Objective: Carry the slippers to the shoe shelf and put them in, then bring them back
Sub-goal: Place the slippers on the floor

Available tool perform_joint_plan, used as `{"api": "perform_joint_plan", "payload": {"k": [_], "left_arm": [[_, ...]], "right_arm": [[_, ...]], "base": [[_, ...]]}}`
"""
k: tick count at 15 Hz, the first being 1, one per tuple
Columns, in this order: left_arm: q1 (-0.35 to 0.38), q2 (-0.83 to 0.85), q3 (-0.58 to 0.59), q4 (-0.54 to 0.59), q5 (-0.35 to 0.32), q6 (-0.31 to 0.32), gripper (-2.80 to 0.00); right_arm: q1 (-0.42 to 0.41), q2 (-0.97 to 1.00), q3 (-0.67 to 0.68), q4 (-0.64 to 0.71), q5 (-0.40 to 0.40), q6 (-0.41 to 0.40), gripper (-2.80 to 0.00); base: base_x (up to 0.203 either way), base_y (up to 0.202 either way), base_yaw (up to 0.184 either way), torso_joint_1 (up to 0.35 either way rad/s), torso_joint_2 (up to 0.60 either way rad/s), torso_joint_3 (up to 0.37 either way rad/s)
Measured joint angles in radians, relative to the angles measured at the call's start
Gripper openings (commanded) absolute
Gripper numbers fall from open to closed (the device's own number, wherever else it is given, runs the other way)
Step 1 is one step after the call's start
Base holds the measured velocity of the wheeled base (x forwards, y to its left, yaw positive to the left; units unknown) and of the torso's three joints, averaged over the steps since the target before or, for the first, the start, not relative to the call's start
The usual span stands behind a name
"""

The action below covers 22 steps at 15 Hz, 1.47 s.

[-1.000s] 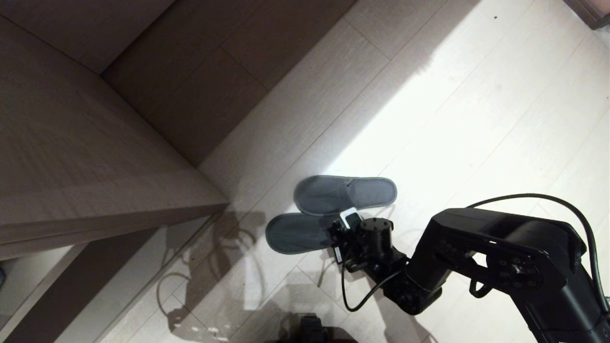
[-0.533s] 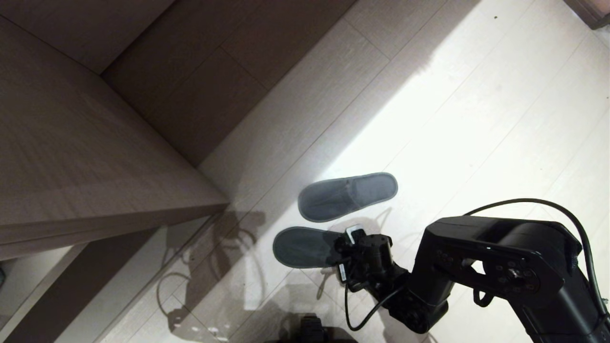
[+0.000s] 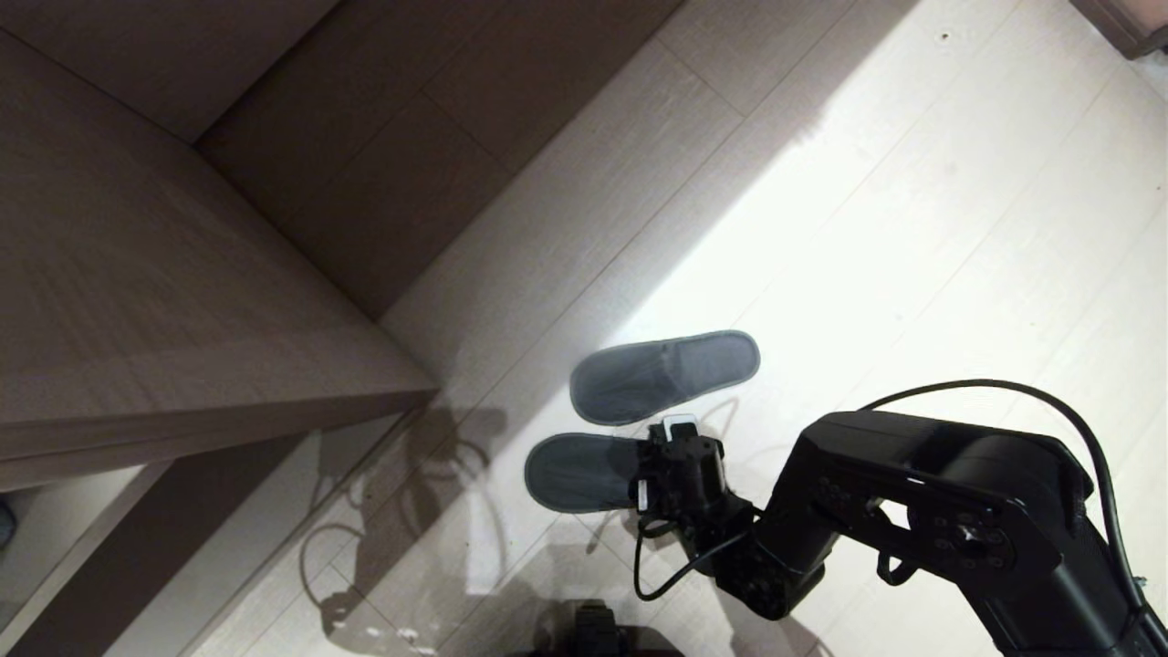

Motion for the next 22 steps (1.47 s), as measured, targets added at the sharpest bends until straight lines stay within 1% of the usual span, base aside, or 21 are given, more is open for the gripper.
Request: {"api": "perform_joint_plan", "payload": {"k": [5, 8, 13, 17, 20, 21, 22], "left_arm": [[0.000, 0.000, 0.000, 0.000, 0.000, 0.000, -2.80], [0.000, 0.000, 0.000, 0.000, 0.000, 0.000, -2.80], [0.000, 0.000, 0.000, 0.000, 0.000, 0.000, -2.80], [0.000, 0.000, 0.000, 0.000, 0.000, 0.000, -2.80], [0.000, 0.000, 0.000, 0.000, 0.000, 0.000, -2.80], [0.000, 0.000, 0.000, 0.000, 0.000, 0.000, -2.80], [0.000, 0.000, 0.000, 0.000, 0.000, 0.000, -2.80]], "right_arm": [[-0.038, -0.005, -0.030, -0.010, -0.038, -0.009, -2.80], [-0.058, -0.027, -0.038, -0.017, -0.047, -0.018, -2.80], [-0.093, -0.092, -0.044, -0.017, -0.052, -0.089, -2.80], [-0.103, -0.123, -0.031, -0.053, -0.049, -0.095, -2.80], [-0.086, -0.183, 0.025, -0.084, -0.023, -0.130, -2.80], [-0.077, -0.209, 0.054, -0.090, 0.002, -0.134, -2.80], [-0.065, -0.238, 0.095, -0.091, 0.044, -0.137, -2.80]], "base": [[0.000, 0.000, 0.000, 0.000, 0.00, 0.000], [0.000, 0.000, 0.000, 0.000, 0.00, 0.000], [0.000, 0.000, 0.000, 0.000, 0.00, 0.000], [0.000, 0.000, 0.000, 0.000, 0.00, 0.000], [0.000, 0.000, 0.000, 0.000, 0.00, 0.000], [0.000, 0.000, 0.000, 0.000, 0.00, 0.000], [0.000, 0.000, 0.000, 0.000, 0.00, 0.000]]}}
